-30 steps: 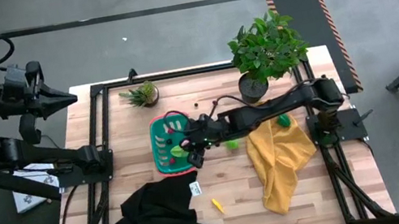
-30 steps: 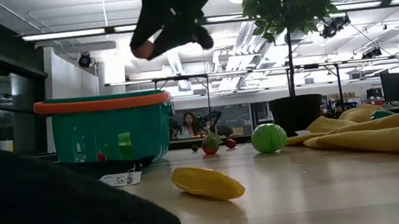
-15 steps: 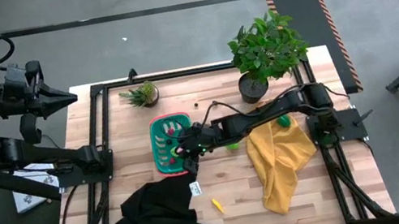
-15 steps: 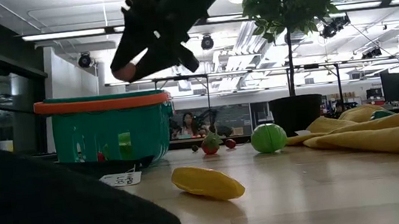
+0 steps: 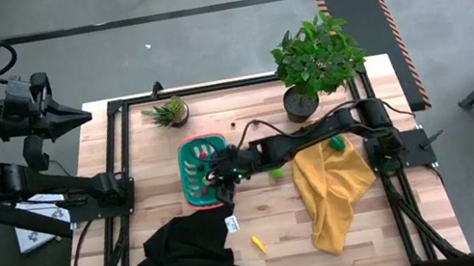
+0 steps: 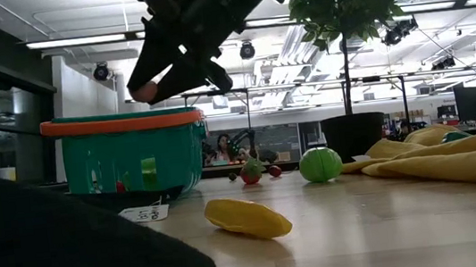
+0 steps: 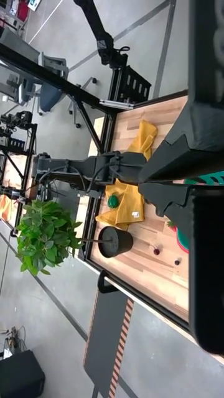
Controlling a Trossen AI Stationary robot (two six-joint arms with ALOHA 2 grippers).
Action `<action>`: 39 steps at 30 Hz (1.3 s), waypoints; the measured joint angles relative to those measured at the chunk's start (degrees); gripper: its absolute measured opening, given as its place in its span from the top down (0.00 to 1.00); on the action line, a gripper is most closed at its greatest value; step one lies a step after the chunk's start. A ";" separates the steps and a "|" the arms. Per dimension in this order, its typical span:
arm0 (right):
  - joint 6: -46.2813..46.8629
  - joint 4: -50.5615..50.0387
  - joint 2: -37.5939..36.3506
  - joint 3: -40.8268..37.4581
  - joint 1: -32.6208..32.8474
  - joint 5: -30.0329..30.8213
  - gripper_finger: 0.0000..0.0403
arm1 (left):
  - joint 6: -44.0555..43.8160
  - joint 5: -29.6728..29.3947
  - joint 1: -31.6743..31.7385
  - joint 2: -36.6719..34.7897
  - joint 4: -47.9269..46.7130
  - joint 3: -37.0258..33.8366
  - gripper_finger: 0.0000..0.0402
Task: Pick and placing Produce into tupperware
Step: Put the pink peach in the green basket
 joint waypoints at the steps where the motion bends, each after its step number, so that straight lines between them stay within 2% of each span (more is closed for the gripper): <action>1: -0.28 0.02 0.00 0.00 -0.16 -0.18 0.65 | 0.02 0.00 0.00 0.00 0.00 0.00 0.98; 27: -0.36 -2.50 1.01 0.00 -0.60 -1.43 0.65 | 0.00 0.00 0.01 0.00 0.00 0.00 0.98; 39: 0.05 -2.48 1.01 0.00 -0.60 -1.60 0.58 | 0.00 0.00 0.00 0.00 0.00 0.00 0.98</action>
